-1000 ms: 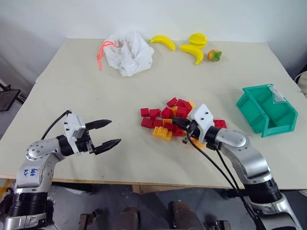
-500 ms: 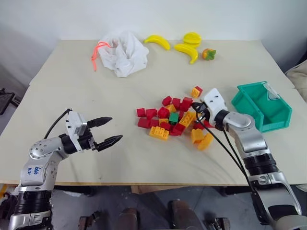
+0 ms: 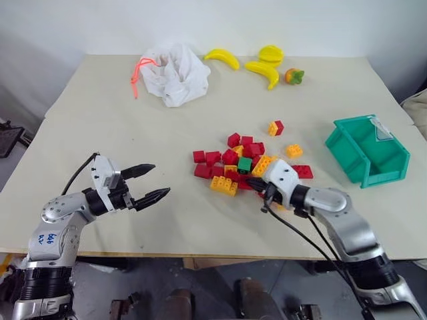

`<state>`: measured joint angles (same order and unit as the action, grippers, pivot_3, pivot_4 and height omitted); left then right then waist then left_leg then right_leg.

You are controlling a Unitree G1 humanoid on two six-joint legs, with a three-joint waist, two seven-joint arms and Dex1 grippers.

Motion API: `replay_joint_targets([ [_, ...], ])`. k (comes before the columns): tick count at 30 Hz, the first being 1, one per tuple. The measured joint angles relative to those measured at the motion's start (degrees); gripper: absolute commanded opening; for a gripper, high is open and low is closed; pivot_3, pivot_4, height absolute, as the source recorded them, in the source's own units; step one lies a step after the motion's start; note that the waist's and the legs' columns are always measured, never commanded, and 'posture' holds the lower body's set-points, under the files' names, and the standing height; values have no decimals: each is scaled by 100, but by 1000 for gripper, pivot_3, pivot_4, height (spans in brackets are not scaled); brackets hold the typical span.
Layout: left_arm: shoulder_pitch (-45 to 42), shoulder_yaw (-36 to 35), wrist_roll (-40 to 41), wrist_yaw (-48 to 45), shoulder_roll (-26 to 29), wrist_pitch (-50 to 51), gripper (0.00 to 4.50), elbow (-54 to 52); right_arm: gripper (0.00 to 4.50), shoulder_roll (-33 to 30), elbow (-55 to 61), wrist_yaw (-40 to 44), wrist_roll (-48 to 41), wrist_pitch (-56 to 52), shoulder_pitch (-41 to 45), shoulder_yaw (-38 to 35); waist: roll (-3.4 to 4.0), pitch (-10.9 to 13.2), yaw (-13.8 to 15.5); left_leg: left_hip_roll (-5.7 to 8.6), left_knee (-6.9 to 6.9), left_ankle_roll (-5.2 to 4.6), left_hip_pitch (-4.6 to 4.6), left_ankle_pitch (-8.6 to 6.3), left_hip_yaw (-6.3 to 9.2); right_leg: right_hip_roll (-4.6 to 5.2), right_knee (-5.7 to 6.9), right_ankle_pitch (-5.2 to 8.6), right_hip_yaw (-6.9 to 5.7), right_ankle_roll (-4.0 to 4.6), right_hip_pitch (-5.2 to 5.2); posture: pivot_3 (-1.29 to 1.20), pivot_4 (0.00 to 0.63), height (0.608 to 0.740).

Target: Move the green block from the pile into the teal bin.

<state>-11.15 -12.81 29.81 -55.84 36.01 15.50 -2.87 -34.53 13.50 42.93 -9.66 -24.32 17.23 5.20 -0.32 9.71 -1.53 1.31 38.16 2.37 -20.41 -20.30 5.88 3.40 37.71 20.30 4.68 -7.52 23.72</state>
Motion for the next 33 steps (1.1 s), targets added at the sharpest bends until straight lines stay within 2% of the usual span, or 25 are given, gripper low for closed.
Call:
replay_joint_targets([
  [3,19,-14,6,9,-3,3,4500,-43,35,-458,47,346,-334,-6,-296,-559,-1,0,38,0,-2,-2,0,-1,2,1,-7,0,-4,0,-4,0,150,740],
  [6,16,-36,10,30,-4,5,4500,-49,655,-864,-37,821,-752,51,-722,-1197,-4,2,63,0,-6,-5,0,-2,1,0,-10,0,-4,0,-5,0,150,740],
  [12,48,-131,11,7,8,-15,4500,-36,2483,-1102,-669,1193,-959,465,-1121,-1798,-5,3,32,-2,-5,-5,5,-1,-9,-1,-6,0,0,-1,-6,0,150,740],
  [18,275,-278,10,-154,120,-141,4500,77,4368,-1106,-706,1419,-1249,391,-1003,-1882,-4,4,0,-5,-4,-5,7,-1,-9,-2,-3,0,0,0,-6,0,150,740],
  [21,281,-305,10,-153,120,-149,4500,116,4475,-1018,-458,1252,-1382,-68,-422,-1618,-4,4,-20,-6,0,-4,8,0,-10,-1,0,-1,1,-1,-6,0,150,740],
  [24,219,-211,10,-144,84,-152,4500,79,4475,-918,-55,1002,-1347,-796,605,-871,2,7,-22,-11,-4,1,8,3,-7,0,4,-1,-6,-1,0,0,150,740],
  [27,204,-126,9,-149,48,-143,4500,89,4475,-716,-271,819,-1039,-1491,1739,-5,1,7,-10,-10,-5,2,4,4,-5,3,-1,-1,-21,0,5,0,150,740],
  [31,201,-116,10,-143,43,-136,4500,104,4475,-453,-713,803,-895,-2004,2289,623,0,7,38,1,-5,-4,-19,0,18,21,-13,-1,-63,0,10,0,150,740],
  [32,186,-109,10,-141,35,-135,4500,101,4089,-341,-841,795,-824,-2063,2395,763,0,7,33,4,-3,-4,-31,0,18,25,-15,-1,-68,0,21,0,150,740],
  [33,178,-107,10,-133,30,-135,4500,96,3920,-277,-950,794,-762,-2075,2480,882,0,7,26,6,1,-5,-50,0,19,29,-10,-1,-75,0,38,0,150,740],
])
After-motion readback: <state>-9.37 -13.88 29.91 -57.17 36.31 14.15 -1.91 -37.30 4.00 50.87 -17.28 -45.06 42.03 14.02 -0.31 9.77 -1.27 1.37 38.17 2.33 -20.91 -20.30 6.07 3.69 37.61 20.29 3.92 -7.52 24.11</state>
